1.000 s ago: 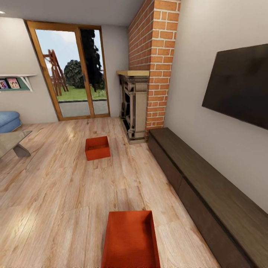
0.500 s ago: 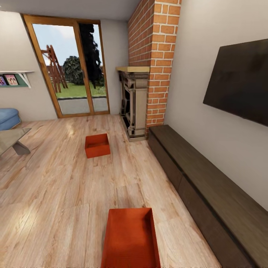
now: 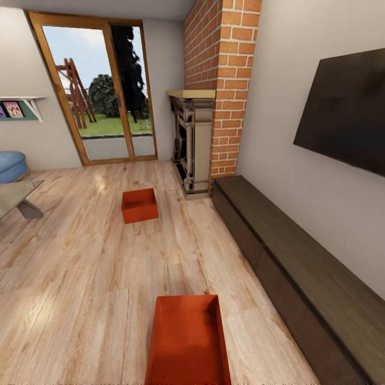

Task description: Move the two storage containers from the living room to the garage. In the garage, place one container on the floor and stack the other container on top of it (either order is fine).

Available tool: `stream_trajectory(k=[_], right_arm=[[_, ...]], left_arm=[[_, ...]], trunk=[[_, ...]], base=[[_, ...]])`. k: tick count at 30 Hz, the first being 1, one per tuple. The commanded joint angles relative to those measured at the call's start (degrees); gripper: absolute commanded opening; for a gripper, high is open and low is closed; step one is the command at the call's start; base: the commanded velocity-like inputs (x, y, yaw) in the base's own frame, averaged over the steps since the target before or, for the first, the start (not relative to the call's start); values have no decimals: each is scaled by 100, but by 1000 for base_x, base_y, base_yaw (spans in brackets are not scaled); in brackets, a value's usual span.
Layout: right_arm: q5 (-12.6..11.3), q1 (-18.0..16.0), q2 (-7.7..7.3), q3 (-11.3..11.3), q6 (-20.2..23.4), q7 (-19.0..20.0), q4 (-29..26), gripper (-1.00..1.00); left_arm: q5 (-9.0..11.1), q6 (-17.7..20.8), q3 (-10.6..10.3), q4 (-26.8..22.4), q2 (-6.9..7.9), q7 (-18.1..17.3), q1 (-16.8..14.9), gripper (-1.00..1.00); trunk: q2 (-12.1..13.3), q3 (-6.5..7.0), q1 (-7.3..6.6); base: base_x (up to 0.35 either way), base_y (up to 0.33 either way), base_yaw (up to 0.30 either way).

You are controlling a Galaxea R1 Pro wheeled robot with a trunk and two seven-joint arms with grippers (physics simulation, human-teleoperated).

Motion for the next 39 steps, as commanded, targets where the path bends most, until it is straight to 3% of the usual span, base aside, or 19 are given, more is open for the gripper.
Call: stream_trajectory(k=[1, 39], right_arm=[[-1, -7, 1, 7, -33, 13, 17, 100], [-9, -7, 1, -1, -34, 13, 18, 100]], left_arm=[[14, -15, 17, 3, -1, 2, -2, 100], [14, -15, 17, 3, -1, 2, -2, 100]], trunk=[[-2, -14, 0], [-2, -363, 0]], base=[[0, 0, 0], [0, 0, 0]])
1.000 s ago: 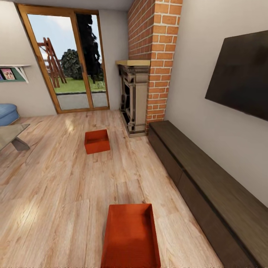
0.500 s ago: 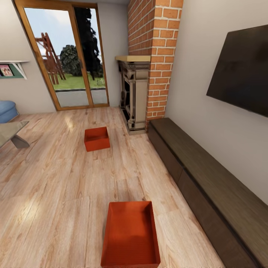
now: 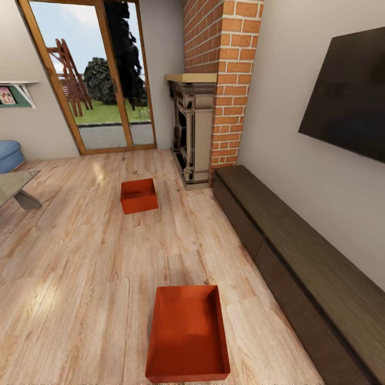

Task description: Move the two storage containers from the living room to the garage. In the garage, place one container on the floor and stack the other container on top of it (either order is fine).

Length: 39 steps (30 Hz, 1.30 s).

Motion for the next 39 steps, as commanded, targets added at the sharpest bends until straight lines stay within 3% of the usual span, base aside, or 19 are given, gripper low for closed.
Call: stream_trajectory(k=[1, 39], right_arm=[[-3, -7, 1, 8, -33, 13, 20, 100], [-3, -7, -2, 7, -33, 13, 19, 100]], left_arm=[[14, -16, 17, 4, -1, 2, -2, 100], [12, -16, 17, 4, -1, 2, -2, 100]], trunk=[[-2, -14, -1], [-2, -362, -1]], base=[[0, 0, 0], [0, 0, 0]])
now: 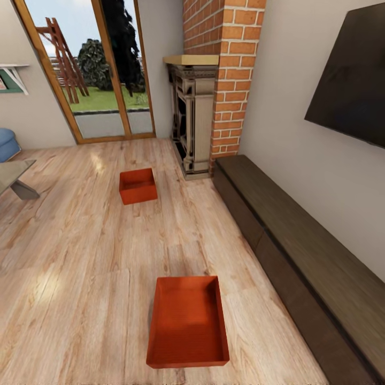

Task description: Move the two storage containers from the living room to the garage. In the garage, place one container on the floor and stack the other container on top of it (either order is fine).

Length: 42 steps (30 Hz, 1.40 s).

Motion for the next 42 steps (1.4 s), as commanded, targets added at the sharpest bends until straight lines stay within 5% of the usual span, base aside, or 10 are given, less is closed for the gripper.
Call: stream_trajectory(k=[1, 42], right_arm=[[-4, -7, -2, 7, -33, 13, 17, 100], [-10, -7, 3, 7, -47, 5, 19, 100]], left_arm=[[16, -16, 17, 4, -1, 2, -2, 100], [16, -16, 17, 4, 0, 2, -2, 100]], trunk=[[-2, -13, 0], [-2, -266, 0]], base=[[0, 0, 0], [0, 0, 10]])
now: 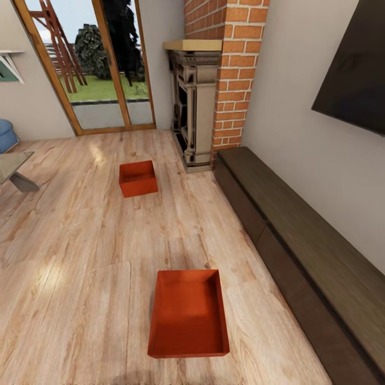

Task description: Move the two storage containers from the living room to the garage. In the garage, place one container on the floor and stack the other container on top of it (either order is fine).

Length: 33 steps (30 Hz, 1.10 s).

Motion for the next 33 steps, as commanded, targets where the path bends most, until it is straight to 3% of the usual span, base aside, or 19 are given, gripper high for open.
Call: stream_trajectory(k=[1, 33], right_arm=[[-4, -6, 1, 7, -34, 13, 16, 100], [-5, -6, 9, 7, -29, 12, 13, 100]], left_arm=[[14, -16, 17, 4, -1, 2, -2, 100], [15, -16, 17, 4, -2, 2, -2, 100]], trunk=[[-2, -13, 0], [-2, -301, 0]], base=[[0, 0, 64], [0, 0, 12]])
